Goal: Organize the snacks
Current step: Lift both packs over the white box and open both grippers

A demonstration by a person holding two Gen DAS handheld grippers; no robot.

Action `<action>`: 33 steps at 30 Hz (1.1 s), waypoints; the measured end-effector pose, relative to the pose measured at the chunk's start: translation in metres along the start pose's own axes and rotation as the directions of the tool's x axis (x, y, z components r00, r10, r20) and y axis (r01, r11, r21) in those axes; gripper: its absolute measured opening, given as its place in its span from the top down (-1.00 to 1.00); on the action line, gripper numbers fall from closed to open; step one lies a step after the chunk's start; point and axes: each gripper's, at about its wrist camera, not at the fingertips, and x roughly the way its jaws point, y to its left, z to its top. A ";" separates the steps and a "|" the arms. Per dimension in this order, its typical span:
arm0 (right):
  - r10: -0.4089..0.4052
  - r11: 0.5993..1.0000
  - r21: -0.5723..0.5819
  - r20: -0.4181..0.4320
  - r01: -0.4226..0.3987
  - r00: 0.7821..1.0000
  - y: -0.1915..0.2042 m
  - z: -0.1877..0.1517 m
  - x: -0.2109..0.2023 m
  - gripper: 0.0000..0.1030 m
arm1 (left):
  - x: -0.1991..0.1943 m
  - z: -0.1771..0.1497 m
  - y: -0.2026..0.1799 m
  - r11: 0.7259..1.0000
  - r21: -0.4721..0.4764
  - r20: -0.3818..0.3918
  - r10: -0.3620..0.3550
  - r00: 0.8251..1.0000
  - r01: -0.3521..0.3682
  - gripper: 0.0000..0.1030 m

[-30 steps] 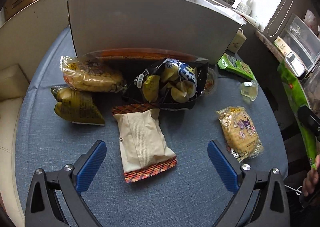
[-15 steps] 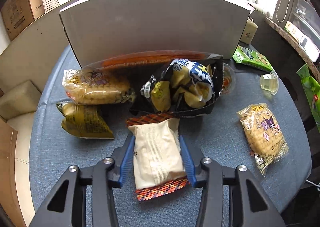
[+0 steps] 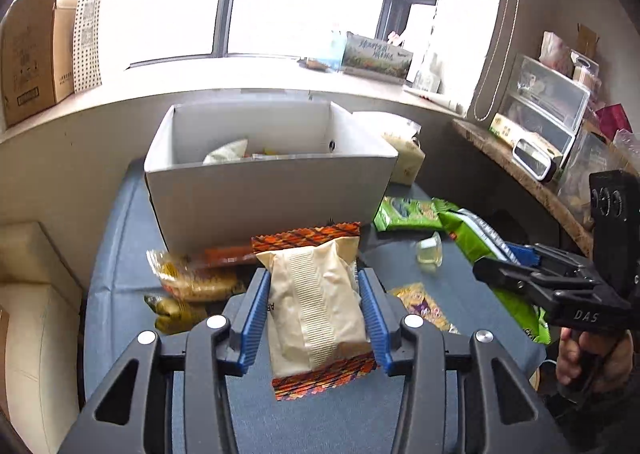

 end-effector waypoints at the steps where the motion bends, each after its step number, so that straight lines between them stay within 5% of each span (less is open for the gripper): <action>1: 0.010 1.000 -0.007 0.013 -0.010 1.000 0.003 0.007 0.000 -0.18 | -0.006 0.009 -0.001 1.000 0.003 0.024 -0.006 1.000 0.006 0.05; 11: 0.029 0.999 -0.045 0.141 -0.023 0.990 0.025 0.117 0.031 -0.18 | -0.010 0.127 0.026 1.000 0.031 0.246 -0.009 0.969 0.002 0.05; 17: -0.041 0.999 0.011 0.104 0.040 0.994 0.014 0.182 0.085 -0.19 | 0.049 0.182 0.052 0.999 -0.010 0.154 0.035 0.987 -0.034 0.05; 23: -0.144 0.989 -0.034 0.052 0.146 0.988 0.005 0.212 0.121 -0.23 | 0.100 0.195 0.062 0.994 0.012 0.090 0.109 0.990 -0.111 0.04; 25: -0.147 0.989 -0.014 0.055 0.148 0.988 0.000 0.216 0.126 -0.57 | 0.109 0.193 0.063 0.991 0.035 0.084 0.124 0.989 -0.127 -0.03; 26: -0.128 0.992 -0.010 0.050 0.128 0.991 -0.001 0.217 0.129 -0.87 | 0.116 0.191 0.064 0.989 0.041 0.063 0.138 0.988 -0.141 -0.35; 27: -0.126 0.992 -0.012 0.043 0.127 0.991 -0.001 0.219 0.131 -1.00 | 0.120 0.189 0.065 0.989 0.043 0.031 0.142 0.989 -0.143 -0.88; 28: -0.153 0.988 -0.020 0.044 0.154 0.987 -0.001 0.219 0.131 -1.00 | 0.123 0.187 0.067 0.988 0.042 0.018 0.151 0.988 -0.152 -0.99; 33: -0.197 0.980 -0.015 0.054 0.198 0.979 -0.006 0.211 0.127 -1.00 | 0.115 0.172 0.066 0.986 0.057 0.022 0.155 0.988 -0.156 -1.00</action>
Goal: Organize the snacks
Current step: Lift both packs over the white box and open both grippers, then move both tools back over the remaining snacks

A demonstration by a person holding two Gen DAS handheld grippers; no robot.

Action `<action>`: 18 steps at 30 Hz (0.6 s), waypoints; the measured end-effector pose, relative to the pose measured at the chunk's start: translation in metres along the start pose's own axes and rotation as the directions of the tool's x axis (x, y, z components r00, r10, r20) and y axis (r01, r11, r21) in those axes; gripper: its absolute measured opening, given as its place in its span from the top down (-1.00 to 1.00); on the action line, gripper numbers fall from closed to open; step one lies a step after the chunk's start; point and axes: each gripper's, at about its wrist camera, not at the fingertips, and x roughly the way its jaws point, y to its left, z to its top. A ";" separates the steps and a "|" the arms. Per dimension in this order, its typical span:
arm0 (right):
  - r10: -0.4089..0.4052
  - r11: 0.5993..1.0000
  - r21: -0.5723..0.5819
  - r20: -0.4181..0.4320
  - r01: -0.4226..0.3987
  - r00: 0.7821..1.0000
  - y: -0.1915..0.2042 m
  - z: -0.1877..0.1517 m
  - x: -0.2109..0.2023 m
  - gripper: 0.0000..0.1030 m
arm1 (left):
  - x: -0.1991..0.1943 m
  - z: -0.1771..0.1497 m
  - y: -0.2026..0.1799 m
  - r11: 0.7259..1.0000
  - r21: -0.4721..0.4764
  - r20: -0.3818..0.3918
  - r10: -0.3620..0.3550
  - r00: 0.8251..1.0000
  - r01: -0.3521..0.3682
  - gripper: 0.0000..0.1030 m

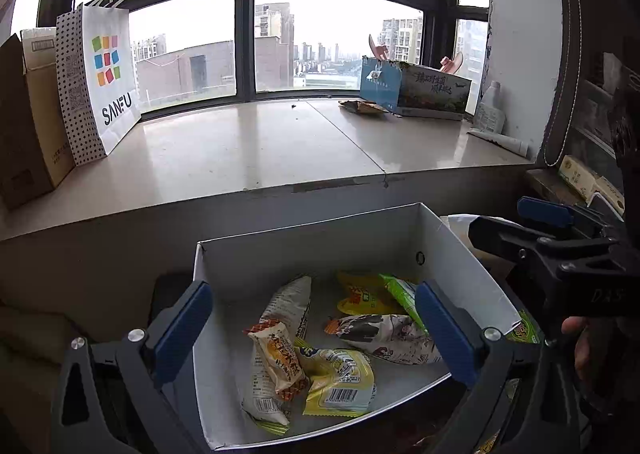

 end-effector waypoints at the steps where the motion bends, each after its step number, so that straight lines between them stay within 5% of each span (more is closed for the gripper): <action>1: 0.007 1.000 0.007 0.002 -0.007 1.000 -0.001 -0.002 -0.001 -1.00 | -0.002 -0.002 0.000 1.000 0.001 0.004 -0.002 1.000 0.002 -1.00; 18: 0.078 0.995 -0.069 0.175 -0.067 0.982 0.009 -0.060 -0.106 -1.00 | -0.092 -0.054 -0.020 0.995 -0.031 0.089 -0.095 0.991 0.099 -1.00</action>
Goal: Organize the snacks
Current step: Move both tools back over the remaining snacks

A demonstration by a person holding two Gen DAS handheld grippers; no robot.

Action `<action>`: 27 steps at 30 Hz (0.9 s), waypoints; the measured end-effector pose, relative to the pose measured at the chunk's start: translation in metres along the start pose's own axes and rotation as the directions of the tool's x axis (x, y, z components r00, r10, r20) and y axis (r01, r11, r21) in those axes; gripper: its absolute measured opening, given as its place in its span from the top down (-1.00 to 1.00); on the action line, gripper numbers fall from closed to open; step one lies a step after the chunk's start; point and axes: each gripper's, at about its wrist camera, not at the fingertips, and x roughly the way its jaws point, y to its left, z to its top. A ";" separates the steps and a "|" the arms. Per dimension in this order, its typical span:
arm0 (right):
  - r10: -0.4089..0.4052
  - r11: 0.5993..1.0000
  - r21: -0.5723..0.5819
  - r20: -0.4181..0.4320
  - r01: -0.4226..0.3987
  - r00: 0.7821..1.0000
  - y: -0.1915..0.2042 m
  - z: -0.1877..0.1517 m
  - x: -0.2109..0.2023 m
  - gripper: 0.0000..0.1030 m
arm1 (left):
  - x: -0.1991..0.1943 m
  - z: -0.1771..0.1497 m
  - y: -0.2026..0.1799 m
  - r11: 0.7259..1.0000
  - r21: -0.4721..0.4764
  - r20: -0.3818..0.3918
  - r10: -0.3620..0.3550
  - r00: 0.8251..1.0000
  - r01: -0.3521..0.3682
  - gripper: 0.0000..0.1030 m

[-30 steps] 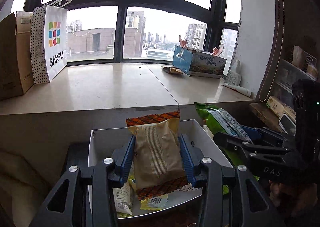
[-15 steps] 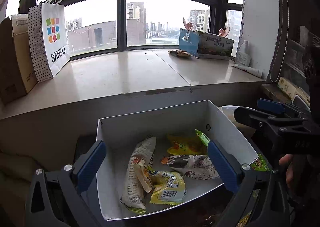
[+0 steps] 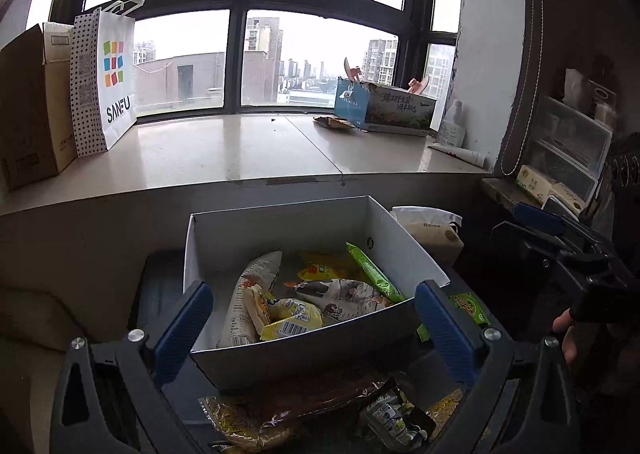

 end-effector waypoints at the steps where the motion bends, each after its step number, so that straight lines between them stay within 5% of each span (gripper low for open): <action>1: 0.007 1.000 -0.002 0.000 -0.007 1.000 0.000 -0.005 -0.007 -1.00 | -0.006 -0.006 -0.003 1.000 0.004 0.007 -0.008 1.000 0.008 -1.00; 13: 0.010 1.000 0.023 -0.038 -0.009 0.999 -0.030 -0.115 -0.091 -1.00 | -0.068 -0.087 -0.033 0.991 -0.037 0.031 -0.131 0.991 0.132 -1.00; 20: -0.050 0.993 0.095 -0.173 0.067 0.984 -0.060 -0.171 -0.081 -1.00 | -0.069 -0.121 -0.043 0.986 -0.058 -0.016 -0.160 0.987 0.159 -1.00; 27: -0.038 0.990 0.125 -0.253 0.072 0.967 -0.081 -0.184 -0.045 -1.00 | -0.061 -0.129 -0.036 0.983 -0.090 -0.038 -0.164 0.986 0.160 -1.00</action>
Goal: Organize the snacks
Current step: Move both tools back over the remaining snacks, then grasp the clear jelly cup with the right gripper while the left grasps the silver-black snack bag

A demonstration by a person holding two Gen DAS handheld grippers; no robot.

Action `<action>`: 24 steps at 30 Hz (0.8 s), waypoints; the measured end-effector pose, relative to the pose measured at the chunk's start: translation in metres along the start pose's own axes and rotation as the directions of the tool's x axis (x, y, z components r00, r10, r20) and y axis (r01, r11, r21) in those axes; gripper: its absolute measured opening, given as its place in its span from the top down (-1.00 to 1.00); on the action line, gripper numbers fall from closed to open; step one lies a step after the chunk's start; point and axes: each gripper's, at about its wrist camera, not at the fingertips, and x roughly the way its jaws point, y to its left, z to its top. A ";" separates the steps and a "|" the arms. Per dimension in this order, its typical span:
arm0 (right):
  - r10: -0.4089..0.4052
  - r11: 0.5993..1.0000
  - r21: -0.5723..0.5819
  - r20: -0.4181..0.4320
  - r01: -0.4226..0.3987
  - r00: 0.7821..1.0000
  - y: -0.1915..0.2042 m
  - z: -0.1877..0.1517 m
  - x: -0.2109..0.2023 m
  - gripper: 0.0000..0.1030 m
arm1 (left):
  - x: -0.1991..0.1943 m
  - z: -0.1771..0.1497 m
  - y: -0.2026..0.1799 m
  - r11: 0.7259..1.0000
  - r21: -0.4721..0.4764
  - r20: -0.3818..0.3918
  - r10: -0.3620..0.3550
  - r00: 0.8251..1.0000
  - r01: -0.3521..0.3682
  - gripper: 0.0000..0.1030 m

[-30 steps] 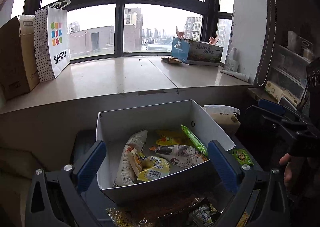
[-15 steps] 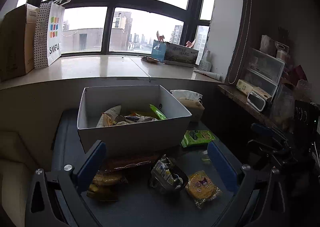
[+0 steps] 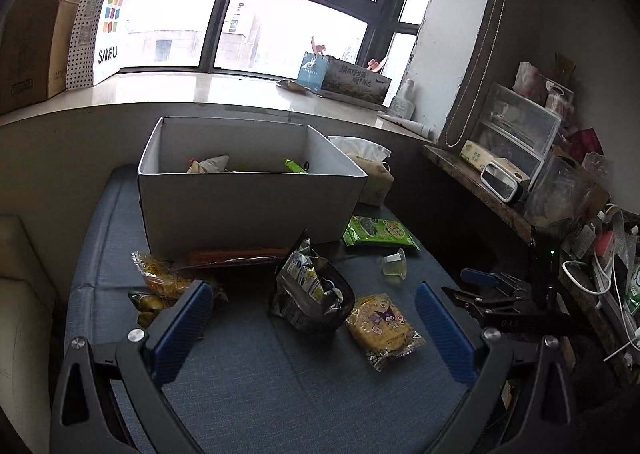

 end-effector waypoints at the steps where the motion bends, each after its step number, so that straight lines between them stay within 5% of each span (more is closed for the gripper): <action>1: 0.005 1.000 0.003 -0.015 -0.005 1.000 -0.003 0.003 0.009 -1.00 | 0.001 0.000 0.001 1.000 -0.004 -0.001 -0.004 1.000 0.004 -1.00; 13: -0.036 0.997 -0.070 -0.130 0.027 0.991 -0.008 0.037 0.099 -1.00 | 0.014 -0.013 0.007 1.000 -0.008 -0.063 0.020 0.998 -0.021 -1.00; 15: -0.022 0.998 -0.069 -0.154 0.011 0.988 -0.009 0.036 0.108 -0.49 | 0.016 -0.014 0.007 1.000 -0.010 -0.069 0.019 0.997 -0.020 -1.00; 16: -0.060 0.995 -0.086 -0.133 0.049 0.989 -0.008 0.037 0.105 0.08 | 0.016 -0.015 0.008 1.000 -0.011 -0.071 0.019 0.997 -0.020 -1.00; 24: 0.016 0.999 -0.045 -0.112 -0.021 0.994 -0.011 0.028 0.085 0.05 | 0.025 -0.018 0.010 1.000 -0.013 -0.098 0.022 0.995 -0.023 -1.00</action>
